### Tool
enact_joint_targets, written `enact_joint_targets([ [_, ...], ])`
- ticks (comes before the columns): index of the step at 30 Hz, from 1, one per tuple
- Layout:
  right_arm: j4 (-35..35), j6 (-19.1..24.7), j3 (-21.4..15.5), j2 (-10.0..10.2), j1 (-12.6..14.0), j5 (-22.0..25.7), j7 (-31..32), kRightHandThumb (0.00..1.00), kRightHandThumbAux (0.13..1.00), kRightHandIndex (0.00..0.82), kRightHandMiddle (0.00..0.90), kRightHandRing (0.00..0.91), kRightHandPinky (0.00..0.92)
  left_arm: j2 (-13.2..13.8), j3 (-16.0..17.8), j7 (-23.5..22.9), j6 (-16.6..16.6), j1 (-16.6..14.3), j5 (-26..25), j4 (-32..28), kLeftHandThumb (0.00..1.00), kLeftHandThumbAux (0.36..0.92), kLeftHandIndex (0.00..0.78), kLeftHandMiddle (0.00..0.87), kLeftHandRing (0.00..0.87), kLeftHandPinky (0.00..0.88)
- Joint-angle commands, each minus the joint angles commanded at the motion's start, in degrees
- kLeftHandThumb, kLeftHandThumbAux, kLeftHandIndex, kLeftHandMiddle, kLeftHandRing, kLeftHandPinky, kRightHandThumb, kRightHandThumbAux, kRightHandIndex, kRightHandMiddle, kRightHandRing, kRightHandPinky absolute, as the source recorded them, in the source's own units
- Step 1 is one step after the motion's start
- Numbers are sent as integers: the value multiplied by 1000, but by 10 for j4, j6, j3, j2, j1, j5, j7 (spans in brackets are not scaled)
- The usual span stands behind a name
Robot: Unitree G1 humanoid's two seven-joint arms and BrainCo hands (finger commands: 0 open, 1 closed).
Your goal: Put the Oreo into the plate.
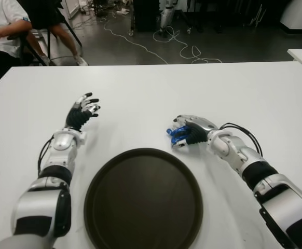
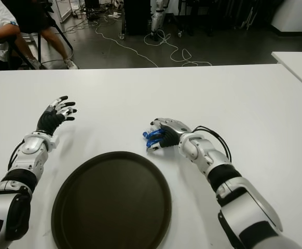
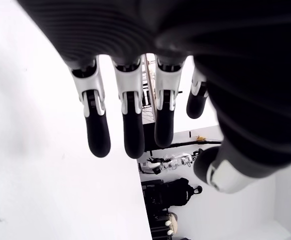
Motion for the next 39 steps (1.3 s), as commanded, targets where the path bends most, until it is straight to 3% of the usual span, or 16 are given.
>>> enact_joint_targets([
  [9,7,-5,0,0,-1,0,-16,0,502,95,163,159,125,0,2,2,2,0,-2,0,239,671,107,225,251,313],
  [14,15,-14,4,-4,-5,-6,-30,1,574,123,194,200,189,0,2,4,3,0,-1,-1,239,663,107,228,253,317],
  [19,18,-25,10,-8,-7,-10,-40,139,682,186,241,242,255,1,-1,5,2,1,2,-2,229,650,110,233,251,305],
  [27,10,-31,16,-19,-10,-16,-49,292,716,204,255,239,258,2,-2,1,0,2,2,-2,224,642,104,225,248,315],
  [29,7,-31,17,-22,-10,-16,-51,531,721,325,304,282,295,2,-2,0,0,2,2,-2,228,652,108,227,250,317],
  [35,7,-29,28,-27,-13,-26,-74,733,710,417,391,344,321,1,-1,1,-1,2,1,-4,220,654,119,231,254,318],
  [39,5,-26,35,-30,-14,-33,-89,807,694,411,446,379,323,0,0,1,-1,2,0,-4,217,654,126,237,258,316],
])
